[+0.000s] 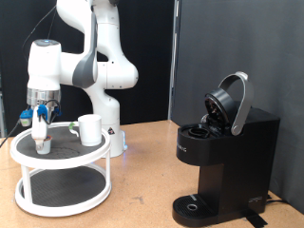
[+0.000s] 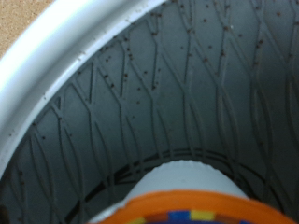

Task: Make a cup of coffee with the keurig machine

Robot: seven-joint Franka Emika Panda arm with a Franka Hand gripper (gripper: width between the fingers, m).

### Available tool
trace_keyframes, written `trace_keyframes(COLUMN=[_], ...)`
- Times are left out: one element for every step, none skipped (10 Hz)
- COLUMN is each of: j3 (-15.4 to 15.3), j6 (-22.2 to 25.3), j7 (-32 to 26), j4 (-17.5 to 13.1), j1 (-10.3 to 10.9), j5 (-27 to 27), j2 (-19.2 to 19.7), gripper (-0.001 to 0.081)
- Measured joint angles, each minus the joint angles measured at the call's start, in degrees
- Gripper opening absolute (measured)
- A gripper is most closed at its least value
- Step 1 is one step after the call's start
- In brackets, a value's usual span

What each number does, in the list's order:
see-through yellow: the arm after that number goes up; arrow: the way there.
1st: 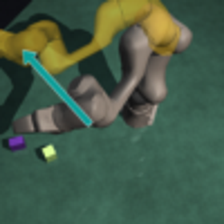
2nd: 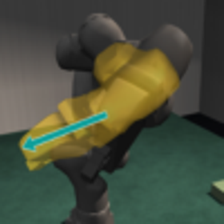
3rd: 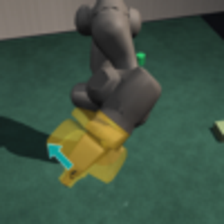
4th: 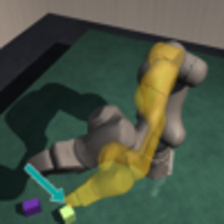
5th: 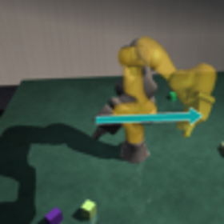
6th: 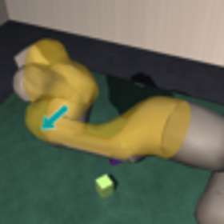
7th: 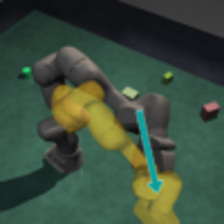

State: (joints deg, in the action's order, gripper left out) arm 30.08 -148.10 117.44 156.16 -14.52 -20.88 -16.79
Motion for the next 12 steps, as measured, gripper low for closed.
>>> trace_keyframes(j3=[0.04,0.06,0.06,0.06,0.06,0.06,0.10,0.22,0.44,0.64,0.56,0.53], j6=[-0.46,-0.52,-0.52,-0.52,-0.53,-0.47,0.27,2.41,5.21,8.08,10.74,12.75], j7=[-0.42,-1.23,-1.73,-2.28,-2.88,-3.71,-5.05,-7.08,-9.12,-10.38,-10.53,-10.53], j4=[0.25,0.27,0.27,0.27,0.25,0.18,-0.07,-0.70,-1.60,-2.47,-3.32,-3.81], j1=[0.02,0.03,0.03,0.03,0.03,0.03,0.09,0.24,0.37,0.41,0.29,0.24], j5=[0.93,1.97,2.91,3.61,4.27,5.16,6.78,9.02,11.16,12.12,12.12,12.08], j2=[0.00,-0.01,-0.03,-0.09,-0.14,-0.23,-0.61,-1.58,-3.00,-4.60,-6.02,-7.12], gripper=[0.0722,0.0722,0.0553,0.0553,0.0369,0.0317,0.0317,0.0317,0.0317,0.0317,0.0317,0.0317])
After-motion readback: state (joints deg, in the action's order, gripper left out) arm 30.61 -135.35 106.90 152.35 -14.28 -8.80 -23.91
